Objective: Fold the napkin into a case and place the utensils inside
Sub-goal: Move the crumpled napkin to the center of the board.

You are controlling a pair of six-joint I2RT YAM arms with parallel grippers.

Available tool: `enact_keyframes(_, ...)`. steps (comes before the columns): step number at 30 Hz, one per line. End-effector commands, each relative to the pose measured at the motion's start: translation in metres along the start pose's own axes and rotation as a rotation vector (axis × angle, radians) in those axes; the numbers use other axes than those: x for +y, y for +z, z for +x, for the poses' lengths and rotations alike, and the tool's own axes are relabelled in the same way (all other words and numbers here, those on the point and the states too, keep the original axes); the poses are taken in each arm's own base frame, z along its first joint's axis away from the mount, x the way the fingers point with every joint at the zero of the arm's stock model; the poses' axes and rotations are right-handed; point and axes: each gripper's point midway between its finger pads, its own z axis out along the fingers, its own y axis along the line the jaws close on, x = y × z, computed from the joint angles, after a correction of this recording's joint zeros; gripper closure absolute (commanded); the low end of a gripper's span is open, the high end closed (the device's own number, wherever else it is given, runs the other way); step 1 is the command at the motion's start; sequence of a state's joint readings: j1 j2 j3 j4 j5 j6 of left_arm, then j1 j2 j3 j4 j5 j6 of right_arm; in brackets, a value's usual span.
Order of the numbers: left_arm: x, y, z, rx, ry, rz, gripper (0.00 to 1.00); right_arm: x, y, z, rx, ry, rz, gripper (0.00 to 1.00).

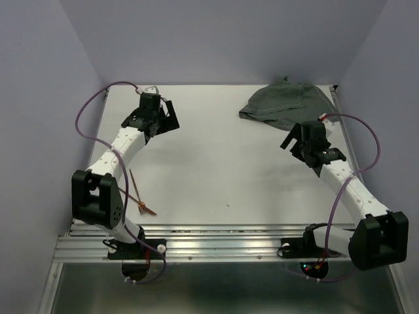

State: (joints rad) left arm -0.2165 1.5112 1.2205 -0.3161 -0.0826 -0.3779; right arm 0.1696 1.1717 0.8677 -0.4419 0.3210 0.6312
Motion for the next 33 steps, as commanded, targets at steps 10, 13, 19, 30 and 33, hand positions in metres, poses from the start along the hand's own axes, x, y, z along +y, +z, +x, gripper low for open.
enact_keyframes(10,-0.183,0.027,-0.009,0.085,0.182,0.334,0.19,-0.004,-0.01,0.0,-0.016,0.001,-0.026,0.0)
enact_keyframes(13,-0.191,0.025,-0.012,0.088,0.186,0.359,0.2,-0.002,-0.006,-0.005,-0.027,0.015,-0.013,0.0)
enact_keyframes(19,-0.166,0.014,0.001,0.081,0.192,0.328,0.18,0.035,0.035,-0.022,-0.033,0.075,-0.044,0.05)
enact_keyframes(30,-0.14,-0.003,0.012,0.086,0.19,0.291,0.15,0.109,0.132,-0.062,-0.029,0.171,-0.103,0.11)
enact_keyframes(33,-0.137,-0.007,0.014,0.09,0.191,0.291,0.14,0.117,0.161,-0.055,0.004,0.196,-0.109,0.14)
